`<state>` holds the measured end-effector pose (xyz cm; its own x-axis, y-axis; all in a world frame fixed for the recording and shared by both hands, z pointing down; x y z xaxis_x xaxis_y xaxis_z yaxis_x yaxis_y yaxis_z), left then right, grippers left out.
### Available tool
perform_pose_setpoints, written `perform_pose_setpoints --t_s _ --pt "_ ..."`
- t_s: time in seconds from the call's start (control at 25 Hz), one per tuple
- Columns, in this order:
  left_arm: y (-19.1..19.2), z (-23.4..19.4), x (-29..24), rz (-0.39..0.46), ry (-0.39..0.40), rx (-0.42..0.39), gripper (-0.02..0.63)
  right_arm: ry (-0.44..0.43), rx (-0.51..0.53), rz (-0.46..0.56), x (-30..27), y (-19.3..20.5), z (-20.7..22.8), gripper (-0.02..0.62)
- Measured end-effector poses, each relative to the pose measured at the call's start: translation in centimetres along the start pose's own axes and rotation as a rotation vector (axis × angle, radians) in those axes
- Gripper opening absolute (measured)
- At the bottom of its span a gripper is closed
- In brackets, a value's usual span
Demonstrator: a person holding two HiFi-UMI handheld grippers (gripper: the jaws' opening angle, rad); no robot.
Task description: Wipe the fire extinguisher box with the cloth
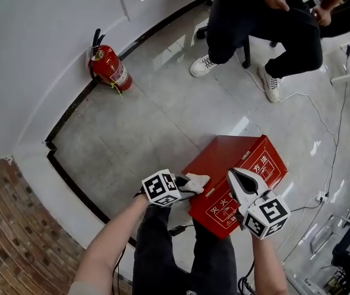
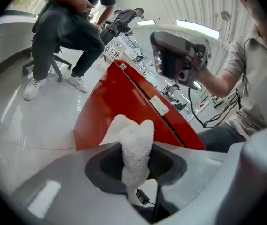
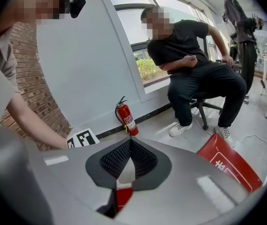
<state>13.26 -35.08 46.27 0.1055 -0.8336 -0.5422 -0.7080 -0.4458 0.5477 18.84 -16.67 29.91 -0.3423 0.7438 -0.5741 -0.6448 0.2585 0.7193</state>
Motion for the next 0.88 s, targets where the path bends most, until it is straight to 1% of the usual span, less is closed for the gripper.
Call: perform_pose_setpoints --t_s 0.24,0.36,0.48,0.56,0.72,0.88 --pt "-5.7 -5.3 -5.0 0.036 -0.033 -0.049 0.113 0.035 -0.009 0.019 2.9 0.7 2.2 0.025" --pt "-8.9 -7.5 -7.0 0.060 -0.071 -0.066 0.112 0.052 -0.006 0.011 4.0 1.0 4.3 0.025" --pt "-12.2 -9.0 -8.5 0.071 -0.100 -0.100 0.112 0.088 -0.024 0.008 5.2 1.3 6.2 0.025" --pt "-14.3 -9.6 -9.4 0.071 -0.123 -0.128 0.112 0.106 -0.033 0.015 6.1 1.3 7.1 0.025" --pt "-17.9 -10.2 -10.6 0.075 -0.174 -0.162 0.112 0.114 -0.042 0.031 7.8 1.5 8.5 0.025" --pt "-20.8 -8.9 -9.6 0.099 -0.200 -0.189 0.112 0.118 -0.060 0.041 9.6 1.6 9.9 0.025"
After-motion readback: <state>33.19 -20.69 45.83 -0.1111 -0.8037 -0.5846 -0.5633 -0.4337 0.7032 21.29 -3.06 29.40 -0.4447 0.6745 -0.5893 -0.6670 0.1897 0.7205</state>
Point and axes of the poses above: the fingertips, and each gripper's own axes: x backward along the fingers, z to its right, y out of its underside, the point moved 10 cm from there along x, backward along the fingers, and after that the axes turned 7 degrees about -y, right-handed, at the moved point
